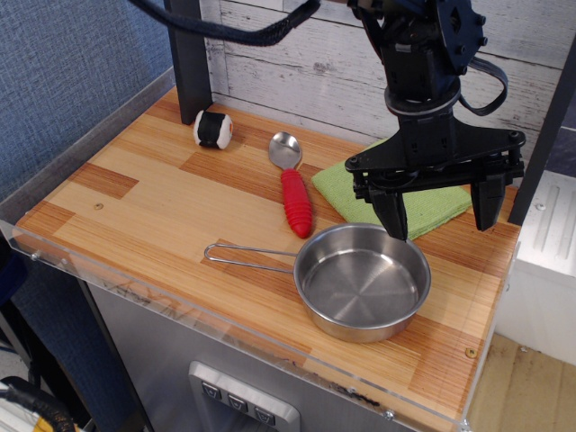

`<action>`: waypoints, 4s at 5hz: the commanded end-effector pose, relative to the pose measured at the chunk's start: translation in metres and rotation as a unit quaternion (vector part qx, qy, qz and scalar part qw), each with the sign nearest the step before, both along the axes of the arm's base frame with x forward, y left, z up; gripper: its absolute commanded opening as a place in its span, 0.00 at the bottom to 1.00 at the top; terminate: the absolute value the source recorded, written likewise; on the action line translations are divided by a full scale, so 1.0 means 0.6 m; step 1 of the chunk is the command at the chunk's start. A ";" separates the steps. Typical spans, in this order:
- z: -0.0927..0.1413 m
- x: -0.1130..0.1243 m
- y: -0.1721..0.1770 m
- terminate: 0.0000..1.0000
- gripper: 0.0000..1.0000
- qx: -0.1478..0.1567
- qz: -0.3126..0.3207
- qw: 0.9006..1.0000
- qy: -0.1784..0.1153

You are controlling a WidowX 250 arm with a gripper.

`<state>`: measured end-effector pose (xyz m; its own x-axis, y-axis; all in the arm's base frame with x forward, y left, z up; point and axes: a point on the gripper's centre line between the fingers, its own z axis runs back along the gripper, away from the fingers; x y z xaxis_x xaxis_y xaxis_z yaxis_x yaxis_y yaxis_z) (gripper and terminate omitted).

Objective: PICK UP THE VESSEL PUT ANOTHER SIDE OF THE TABLE

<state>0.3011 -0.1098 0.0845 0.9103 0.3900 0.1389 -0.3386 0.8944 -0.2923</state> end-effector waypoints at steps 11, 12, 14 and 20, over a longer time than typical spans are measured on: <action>-0.066 -0.107 0.138 0.00 1.00 0.006 0.313 0.949 0.046; -0.070 -0.099 0.141 0.00 1.00 0.004 0.317 0.947 0.046; -0.109 -0.093 0.127 0.00 1.00 0.017 0.302 0.951 0.061; -0.110 -0.078 0.113 0.00 0.00 0.024 0.273 0.960 0.055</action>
<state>0.2502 -0.0431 0.0078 0.5811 0.8117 0.0591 -0.7976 0.5824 -0.1568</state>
